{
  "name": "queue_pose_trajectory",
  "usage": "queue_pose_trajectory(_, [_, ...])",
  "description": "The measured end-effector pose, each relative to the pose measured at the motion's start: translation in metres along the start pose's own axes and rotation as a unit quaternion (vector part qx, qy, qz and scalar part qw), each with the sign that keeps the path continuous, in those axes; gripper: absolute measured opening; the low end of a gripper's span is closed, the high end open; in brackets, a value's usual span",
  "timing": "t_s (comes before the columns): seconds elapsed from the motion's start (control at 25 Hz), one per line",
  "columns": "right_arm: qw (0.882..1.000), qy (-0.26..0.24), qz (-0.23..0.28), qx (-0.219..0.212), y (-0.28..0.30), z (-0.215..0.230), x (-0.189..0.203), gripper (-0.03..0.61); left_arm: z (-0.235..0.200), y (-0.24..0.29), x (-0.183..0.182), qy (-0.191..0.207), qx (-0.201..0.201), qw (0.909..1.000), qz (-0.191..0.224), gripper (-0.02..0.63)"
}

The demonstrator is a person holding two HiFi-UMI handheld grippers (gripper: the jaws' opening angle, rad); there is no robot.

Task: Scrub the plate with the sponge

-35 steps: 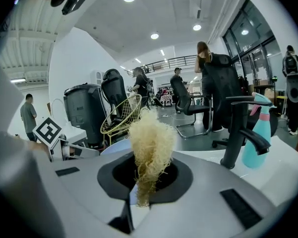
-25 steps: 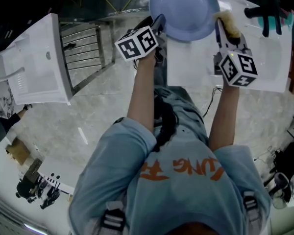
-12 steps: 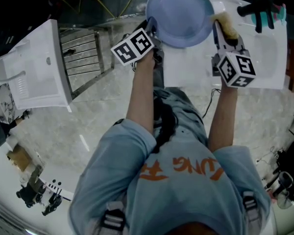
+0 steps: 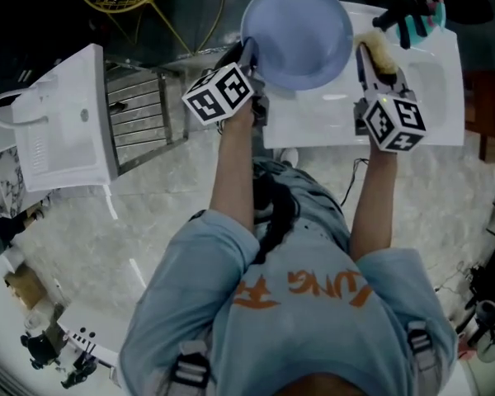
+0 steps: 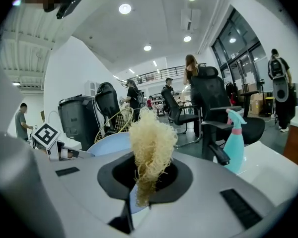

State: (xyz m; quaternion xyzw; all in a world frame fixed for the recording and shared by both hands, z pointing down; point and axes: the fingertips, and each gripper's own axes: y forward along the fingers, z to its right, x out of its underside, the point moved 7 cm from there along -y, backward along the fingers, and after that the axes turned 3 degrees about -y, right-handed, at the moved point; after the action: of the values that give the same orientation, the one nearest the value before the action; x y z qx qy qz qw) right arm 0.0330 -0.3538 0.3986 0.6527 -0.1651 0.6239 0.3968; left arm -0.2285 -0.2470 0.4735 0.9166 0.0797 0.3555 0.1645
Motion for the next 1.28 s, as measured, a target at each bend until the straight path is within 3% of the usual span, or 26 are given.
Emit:
queue_pose_trajectory(0.24, [0.999, -0.003, 0.037, 0.024, -0.041, 0.013, -0.017, 0.031, 0.040, -0.018, 0.008, 0.035, 0.039, 0.9986, 0.005, 0.026])
queue_pose_trajectory(0.56, [0.998, -0.022, 0.054, 0.024, -0.081, 0.013, -0.037, 0.031, 0.104, -0.031, 0.028, 0.075, 0.103, 0.9918, -0.014, 0.025])
queue_pose_trajectory(0.88, [0.998, -0.035, 0.040, -0.020, -0.084, -0.004, -0.034, 0.031, 0.140, -0.036, 0.058, 0.107, 0.137, 0.9836, -0.050, 0.025])
queue_pose_trajectory(1.28, [0.996, -0.028, -0.001, -0.088, -0.059, -0.032, -0.011, 0.032, 0.141, -0.046, 0.074, 0.131, 0.129, 0.9799, -0.078, 0.025])
